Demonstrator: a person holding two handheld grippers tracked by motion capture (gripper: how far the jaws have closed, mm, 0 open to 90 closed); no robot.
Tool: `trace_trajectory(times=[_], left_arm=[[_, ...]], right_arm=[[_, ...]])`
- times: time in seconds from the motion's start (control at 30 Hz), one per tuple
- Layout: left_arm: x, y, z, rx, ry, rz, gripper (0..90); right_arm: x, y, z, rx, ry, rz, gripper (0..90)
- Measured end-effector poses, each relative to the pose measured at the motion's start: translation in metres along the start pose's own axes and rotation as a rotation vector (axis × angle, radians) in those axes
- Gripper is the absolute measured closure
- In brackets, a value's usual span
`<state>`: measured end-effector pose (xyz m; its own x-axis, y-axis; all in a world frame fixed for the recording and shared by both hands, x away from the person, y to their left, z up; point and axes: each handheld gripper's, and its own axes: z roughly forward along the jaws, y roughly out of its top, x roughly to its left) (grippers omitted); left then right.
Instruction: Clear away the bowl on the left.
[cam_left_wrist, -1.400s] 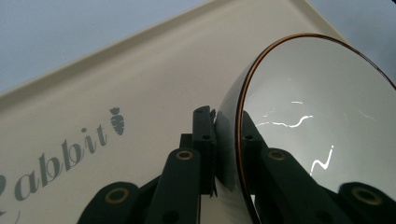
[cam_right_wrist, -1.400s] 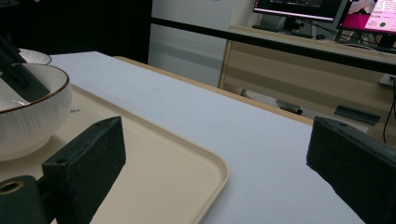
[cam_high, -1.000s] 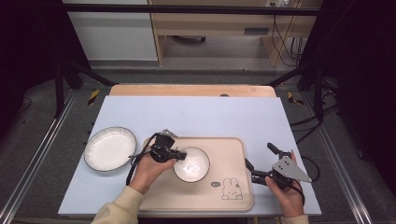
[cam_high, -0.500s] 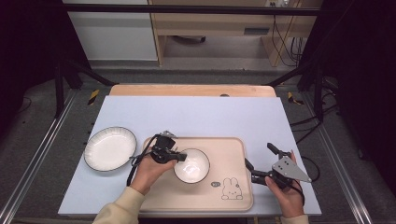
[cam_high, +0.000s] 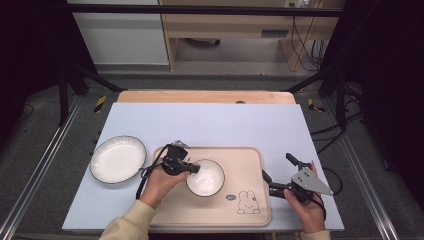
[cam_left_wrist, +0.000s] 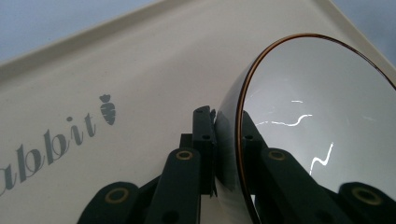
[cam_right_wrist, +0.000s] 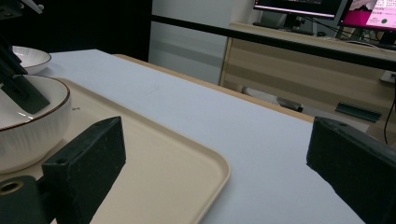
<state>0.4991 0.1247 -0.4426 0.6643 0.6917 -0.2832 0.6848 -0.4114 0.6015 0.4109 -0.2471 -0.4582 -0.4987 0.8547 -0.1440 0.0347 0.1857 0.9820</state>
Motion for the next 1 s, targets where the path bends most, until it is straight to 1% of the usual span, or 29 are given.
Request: trace_trajectory(times=[0.13,0.23,0.43,0.77,0.87,1.0], left_arm=[[0.003,-0.0007,0.0007,0.005,-0.016,-0.015,82.3],[0.0048,-0.0015,0.0015,0.003,-0.022,-0.035,82.3],[0.0076,-0.0022,0.002,0.008,-0.031,-0.049,82.3],[0.0081,-0.0021,0.0024,0.008,-0.034,-0.057,82.0],[0.009,-0.0023,0.0025,0.004,-0.044,-0.071,81.4],[0.0101,-0.0037,0.0018,-0.001,-0.051,-0.076,80.8]], right_arm=[[0.0,-0.0001,0.0001,0.001,0.001,0.001,4.7],[0.0001,-0.0001,0.0001,0.002,0.002,0.001,4.7],[0.0,-0.0001,0.0003,0.004,0.001,0.002,4.6],[0.0005,-0.0003,0.0006,0.009,0.005,0.006,4.6],[0.0006,-0.0003,0.0007,0.009,0.006,0.009,4.6],[0.0009,-0.0001,0.0008,0.008,0.008,0.01,4.5]])
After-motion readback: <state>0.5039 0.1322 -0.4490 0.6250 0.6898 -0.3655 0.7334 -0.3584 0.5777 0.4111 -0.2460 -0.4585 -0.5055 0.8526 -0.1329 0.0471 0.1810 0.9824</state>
